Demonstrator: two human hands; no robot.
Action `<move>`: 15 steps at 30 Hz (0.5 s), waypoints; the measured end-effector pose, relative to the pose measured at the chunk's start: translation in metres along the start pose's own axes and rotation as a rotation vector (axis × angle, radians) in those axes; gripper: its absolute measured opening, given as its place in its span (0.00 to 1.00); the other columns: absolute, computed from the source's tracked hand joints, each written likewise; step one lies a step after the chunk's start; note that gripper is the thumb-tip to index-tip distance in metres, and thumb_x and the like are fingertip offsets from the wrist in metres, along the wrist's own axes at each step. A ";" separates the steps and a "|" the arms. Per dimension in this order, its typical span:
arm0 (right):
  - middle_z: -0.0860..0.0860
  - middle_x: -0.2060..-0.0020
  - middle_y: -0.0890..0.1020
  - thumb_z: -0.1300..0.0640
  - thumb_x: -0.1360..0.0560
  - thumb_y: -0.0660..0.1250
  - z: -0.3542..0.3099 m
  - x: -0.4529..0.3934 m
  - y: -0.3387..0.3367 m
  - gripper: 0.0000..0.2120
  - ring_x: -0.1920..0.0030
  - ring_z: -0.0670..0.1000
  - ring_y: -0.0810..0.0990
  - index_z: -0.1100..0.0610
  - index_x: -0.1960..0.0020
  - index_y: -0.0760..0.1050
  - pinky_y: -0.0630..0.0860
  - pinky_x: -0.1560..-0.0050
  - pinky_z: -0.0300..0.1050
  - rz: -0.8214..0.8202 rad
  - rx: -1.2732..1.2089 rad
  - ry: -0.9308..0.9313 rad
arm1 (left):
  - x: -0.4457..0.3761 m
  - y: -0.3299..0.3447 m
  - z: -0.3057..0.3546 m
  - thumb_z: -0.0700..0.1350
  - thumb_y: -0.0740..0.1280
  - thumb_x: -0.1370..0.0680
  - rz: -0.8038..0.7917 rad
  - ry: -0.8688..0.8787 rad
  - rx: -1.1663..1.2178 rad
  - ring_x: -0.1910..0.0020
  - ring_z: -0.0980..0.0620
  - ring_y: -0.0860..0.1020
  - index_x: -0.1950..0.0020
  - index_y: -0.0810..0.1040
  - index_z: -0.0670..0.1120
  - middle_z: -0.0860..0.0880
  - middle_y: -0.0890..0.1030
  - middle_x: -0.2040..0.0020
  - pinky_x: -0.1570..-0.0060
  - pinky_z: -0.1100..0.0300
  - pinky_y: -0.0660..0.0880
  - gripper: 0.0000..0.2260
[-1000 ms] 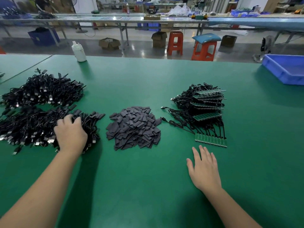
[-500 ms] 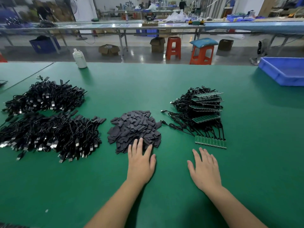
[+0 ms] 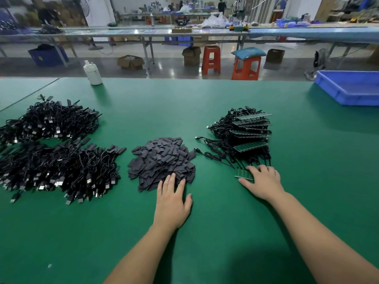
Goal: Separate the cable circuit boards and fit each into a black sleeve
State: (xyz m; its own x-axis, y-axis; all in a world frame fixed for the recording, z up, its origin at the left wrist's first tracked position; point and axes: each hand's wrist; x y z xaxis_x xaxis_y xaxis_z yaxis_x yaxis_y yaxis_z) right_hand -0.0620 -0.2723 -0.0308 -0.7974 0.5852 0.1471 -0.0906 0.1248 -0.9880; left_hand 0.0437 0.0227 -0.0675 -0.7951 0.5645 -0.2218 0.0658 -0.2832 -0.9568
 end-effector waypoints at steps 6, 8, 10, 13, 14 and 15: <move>0.52 0.43 0.74 0.25 0.33 0.65 -0.008 0.002 -0.006 0.34 0.40 0.56 0.71 0.46 0.37 0.65 0.66 0.37 0.56 0.021 -0.049 -0.015 | 0.000 0.001 0.000 0.61 0.53 0.20 -0.015 -0.011 0.019 0.22 0.45 0.56 0.24 0.66 0.51 0.43 0.60 0.22 0.23 0.49 0.48 0.27; 0.51 0.46 0.74 0.28 0.32 0.67 -0.010 0.002 -0.011 0.34 0.45 0.55 0.74 0.47 0.37 0.62 0.66 0.40 0.56 0.035 -0.032 -0.034 | 0.000 0.002 0.000 0.60 0.54 0.20 -0.013 -0.011 0.027 0.23 0.44 0.58 0.25 0.67 0.50 0.42 0.62 0.22 0.23 0.48 0.51 0.27; 0.51 0.47 0.74 0.37 0.27 0.67 -0.012 0.002 -0.014 0.31 0.49 0.54 0.76 0.48 0.32 0.60 0.65 0.40 0.57 0.049 0.017 -0.053 | 0.000 0.003 -0.001 0.60 0.57 0.21 0.000 -0.011 0.036 0.24 0.43 0.60 0.26 0.69 0.49 0.42 0.64 0.24 0.24 0.47 0.54 0.26; 0.52 0.46 0.74 0.48 0.24 0.63 -0.015 0.002 -0.018 0.24 0.48 0.54 0.75 0.51 0.30 0.63 0.63 0.36 0.58 0.050 0.146 -0.047 | 0.001 0.005 -0.002 0.60 0.57 0.21 0.009 -0.013 0.040 0.25 0.42 0.62 0.27 0.70 0.48 0.41 0.65 0.24 0.25 0.47 0.56 0.26; 0.52 0.46 0.74 0.49 0.24 0.63 -0.016 0.001 -0.018 0.22 0.46 0.54 0.74 0.52 0.32 0.65 0.63 0.36 0.58 0.054 0.168 -0.033 | 0.001 0.005 -0.002 0.60 0.57 0.21 0.009 -0.013 0.041 0.25 0.42 0.62 0.27 0.70 0.48 0.41 0.65 0.24 0.25 0.47 0.57 0.26; 0.52 0.46 0.74 0.50 0.25 0.63 -0.018 0.001 -0.019 0.21 0.46 0.54 0.74 0.54 0.34 0.67 0.63 0.36 0.57 0.059 0.166 -0.006 | 0.000 0.005 -0.002 0.60 0.57 0.21 0.011 -0.014 0.039 0.25 0.42 0.62 0.27 0.70 0.48 0.41 0.65 0.24 0.25 0.47 0.57 0.26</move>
State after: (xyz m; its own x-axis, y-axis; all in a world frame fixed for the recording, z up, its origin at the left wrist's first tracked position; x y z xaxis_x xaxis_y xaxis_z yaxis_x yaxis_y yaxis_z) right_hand -0.0506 -0.2600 -0.0114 -0.8078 0.5828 0.0886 -0.1403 -0.0441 -0.9891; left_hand 0.0449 0.0230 -0.0731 -0.8029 0.5503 -0.2292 0.0509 -0.3197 -0.9462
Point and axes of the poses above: each hand's wrist, its own x-axis away from the middle knuckle, its own y-axis out of the palm, z = x × y
